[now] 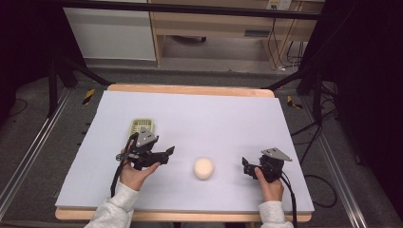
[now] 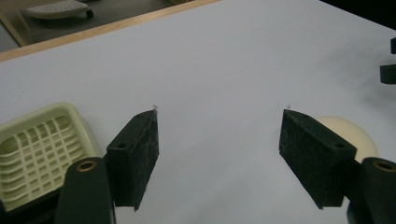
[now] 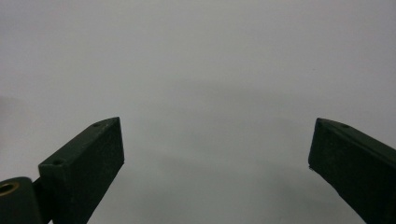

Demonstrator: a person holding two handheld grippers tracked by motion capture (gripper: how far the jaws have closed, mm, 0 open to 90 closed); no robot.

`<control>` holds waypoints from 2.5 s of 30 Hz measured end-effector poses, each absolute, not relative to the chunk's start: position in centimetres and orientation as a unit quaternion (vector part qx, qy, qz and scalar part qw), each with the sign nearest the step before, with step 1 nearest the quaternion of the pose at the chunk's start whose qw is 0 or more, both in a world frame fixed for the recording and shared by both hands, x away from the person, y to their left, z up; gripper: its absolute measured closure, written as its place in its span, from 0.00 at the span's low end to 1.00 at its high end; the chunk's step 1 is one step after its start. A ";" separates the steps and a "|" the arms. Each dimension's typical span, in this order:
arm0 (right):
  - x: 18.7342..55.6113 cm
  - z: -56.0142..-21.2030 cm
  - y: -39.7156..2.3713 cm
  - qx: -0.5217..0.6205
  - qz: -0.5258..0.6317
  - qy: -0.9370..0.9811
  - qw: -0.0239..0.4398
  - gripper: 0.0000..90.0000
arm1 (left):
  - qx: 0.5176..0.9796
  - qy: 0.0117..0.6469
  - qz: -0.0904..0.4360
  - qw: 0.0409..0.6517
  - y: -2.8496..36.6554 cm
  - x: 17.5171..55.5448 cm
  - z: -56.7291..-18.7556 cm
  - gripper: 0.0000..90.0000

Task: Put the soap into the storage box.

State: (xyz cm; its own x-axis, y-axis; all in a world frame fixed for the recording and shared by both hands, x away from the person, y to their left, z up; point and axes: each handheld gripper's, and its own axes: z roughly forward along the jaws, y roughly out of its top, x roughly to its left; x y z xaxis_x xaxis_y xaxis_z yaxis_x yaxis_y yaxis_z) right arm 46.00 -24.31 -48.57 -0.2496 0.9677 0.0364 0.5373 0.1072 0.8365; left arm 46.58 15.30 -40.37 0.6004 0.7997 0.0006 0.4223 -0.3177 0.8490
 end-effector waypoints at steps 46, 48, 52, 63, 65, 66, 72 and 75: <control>45.7 -48.6 -24.3 0.540 0.394 0.689 0.279 0.04 | 0.822 0.354 0.148 0.422 7.5 45.2 -43.9 0.28; 45.8 -48.6 -24.3 0.539 0.394 0.690 0.279 0.04 | 0.825 0.351 0.146 0.417 7.1 45.3 -44.1 0.27; 45.8 -48.6 -24.2 0.539 0.393 0.690 0.281 0.04 | 0.830 0.349 0.140 0.411 6.5 45.3 -44.5 0.26; 45.8 -48.6 -24.2 0.538 0.392 0.692 0.278 0.04 | 0.840 0.341 0.132 0.401 5.0 45.3 -44.9 0.25; 45.8 -48.6 -24.2 0.539 0.392 0.692 0.277 0.04 | 0.842 0.341 0.131 0.397 4.7 45.4 -45.1 0.25; 45.8 -48.6 -24.2 0.538 0.393 0.692 0.277 0.04 | 0.842 0.341 0.131 0.397 4.7 45.4 -45.1 0.24; 45.7 -48.6 -24.2 0.538 0.392 0.693 0.278 0.04 | 0.849 0.337 0.128 0.387 4.0 45.6 -45.5 0.23; 45.8 -48.6 -24.2 0.538 0.392 0.692 0.277 0.04 | 0.850 0.338 0.131 0.382 3.8 45.7 -45.5 0.23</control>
